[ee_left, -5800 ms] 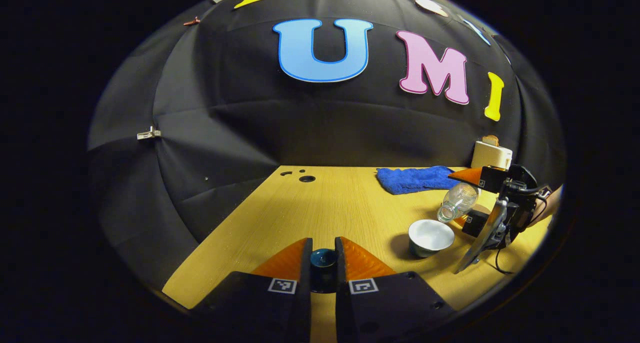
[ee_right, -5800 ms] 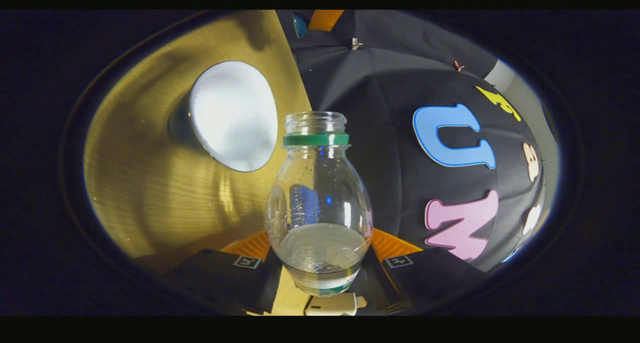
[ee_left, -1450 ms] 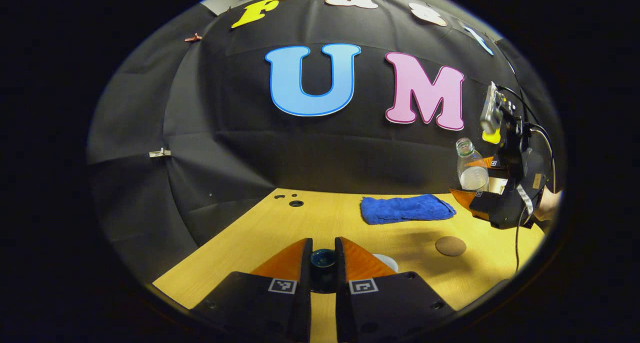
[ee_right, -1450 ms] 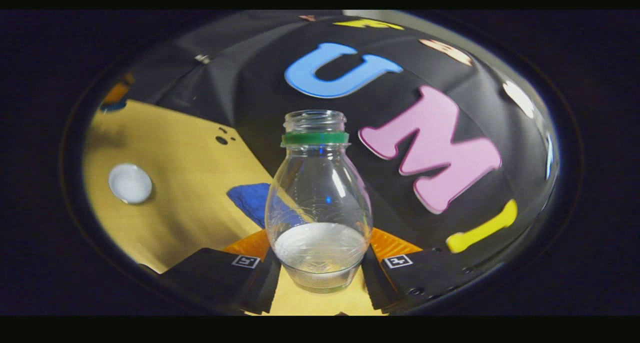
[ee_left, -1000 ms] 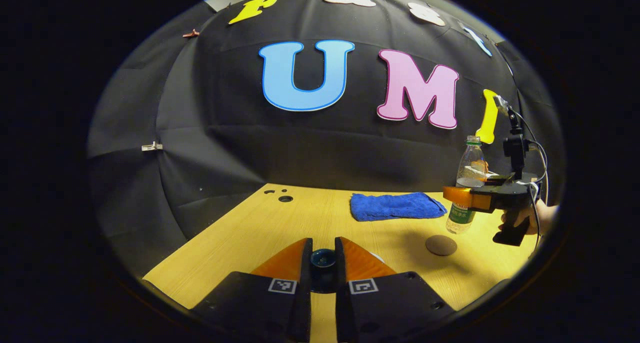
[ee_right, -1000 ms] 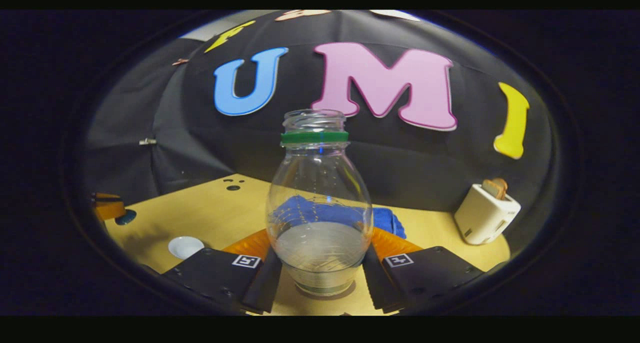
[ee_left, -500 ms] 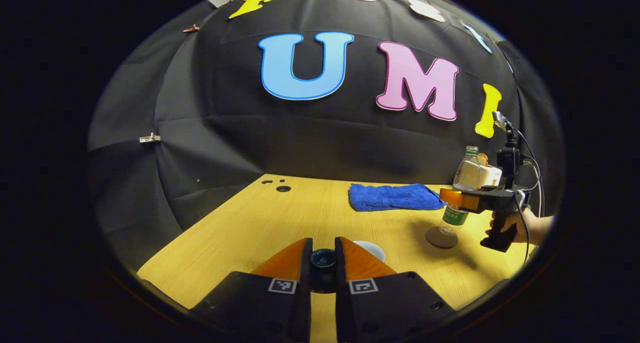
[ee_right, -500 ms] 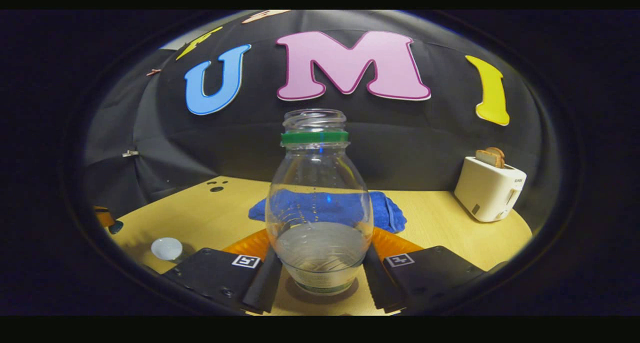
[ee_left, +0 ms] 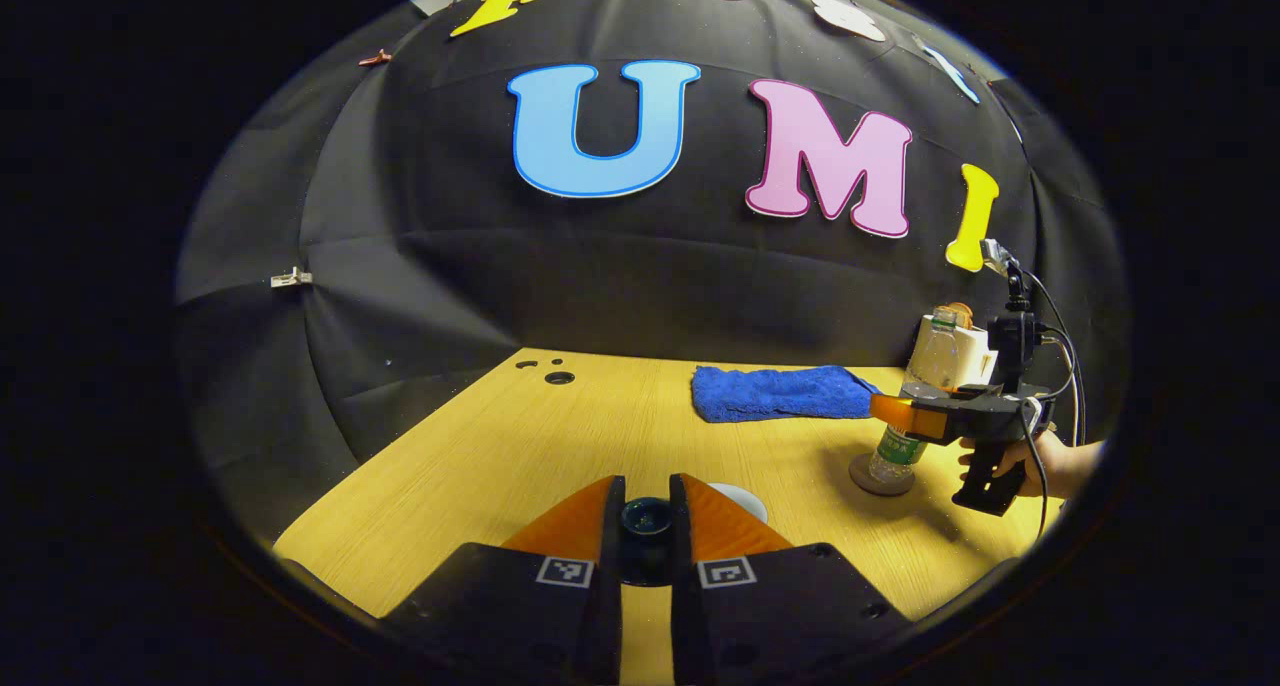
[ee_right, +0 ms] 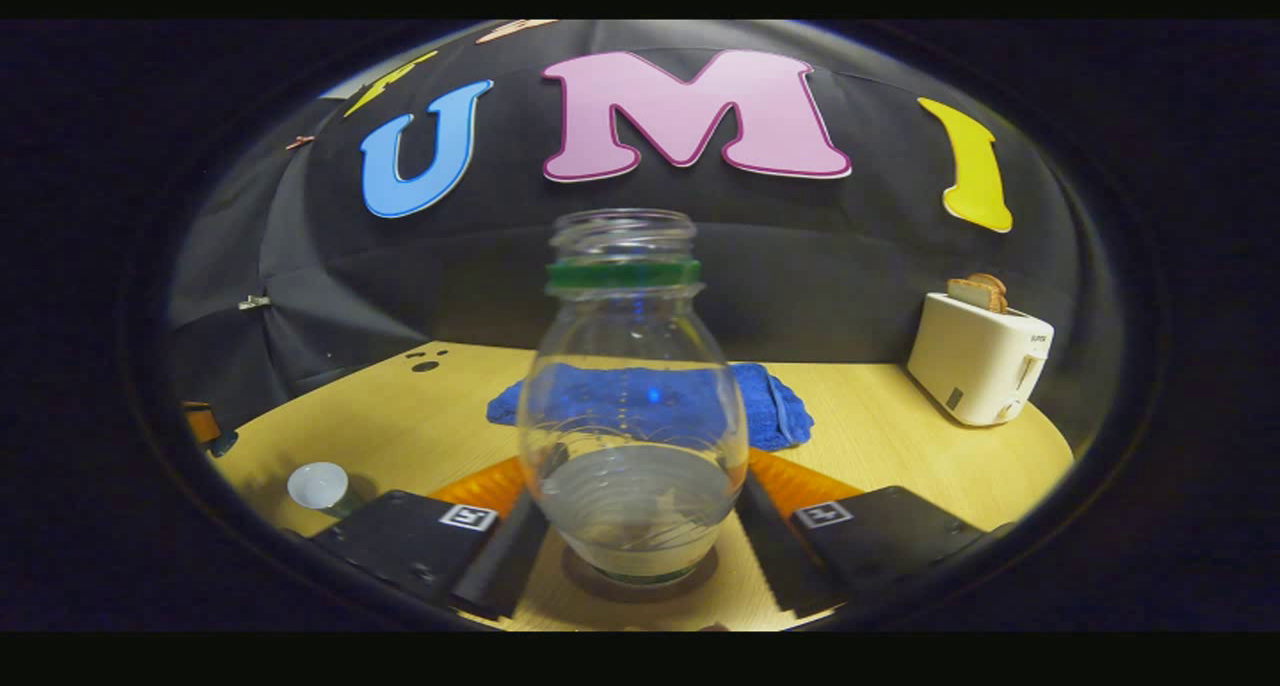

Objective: Open the teacup lid with one hand, grasp the water bottle and pour water into the teacup with the other hand; after pouring, place the water bottle on the coaster and then close the teacup lid.

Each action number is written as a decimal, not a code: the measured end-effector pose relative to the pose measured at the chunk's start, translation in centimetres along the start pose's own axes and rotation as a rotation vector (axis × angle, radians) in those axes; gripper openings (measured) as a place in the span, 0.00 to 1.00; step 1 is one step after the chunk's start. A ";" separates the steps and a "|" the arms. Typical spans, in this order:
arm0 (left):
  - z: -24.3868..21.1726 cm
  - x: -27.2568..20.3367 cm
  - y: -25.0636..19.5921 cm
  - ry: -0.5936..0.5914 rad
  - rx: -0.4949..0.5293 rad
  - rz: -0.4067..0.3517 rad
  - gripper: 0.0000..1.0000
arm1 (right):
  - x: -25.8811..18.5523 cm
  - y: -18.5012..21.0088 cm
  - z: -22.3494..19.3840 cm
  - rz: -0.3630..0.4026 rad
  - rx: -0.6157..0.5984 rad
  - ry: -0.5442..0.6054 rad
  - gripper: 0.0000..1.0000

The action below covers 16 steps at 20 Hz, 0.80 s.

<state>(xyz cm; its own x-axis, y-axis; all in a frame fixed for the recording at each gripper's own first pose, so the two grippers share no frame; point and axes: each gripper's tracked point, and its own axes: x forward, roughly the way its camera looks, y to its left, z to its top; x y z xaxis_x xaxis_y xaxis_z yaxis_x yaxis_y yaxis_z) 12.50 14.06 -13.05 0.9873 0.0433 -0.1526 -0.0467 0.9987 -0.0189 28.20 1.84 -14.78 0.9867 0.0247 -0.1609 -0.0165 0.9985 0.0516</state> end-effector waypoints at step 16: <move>2.0 1.5 -2.4 -0.056 -0.008 -0.032 0.23 | -7.4 -0.7 -2.6 -0.031 0.022 0.047 0.99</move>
<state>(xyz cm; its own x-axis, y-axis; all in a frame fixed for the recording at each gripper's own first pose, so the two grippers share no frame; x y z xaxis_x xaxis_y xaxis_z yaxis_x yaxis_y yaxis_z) 14.44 11.75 -11.27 0.9953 0.0134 -0.0963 -0.0165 0.9994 -0.0312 20.49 1.06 -16.22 0.9778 -0.0032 -0.2093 0.0178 0.9975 0.0677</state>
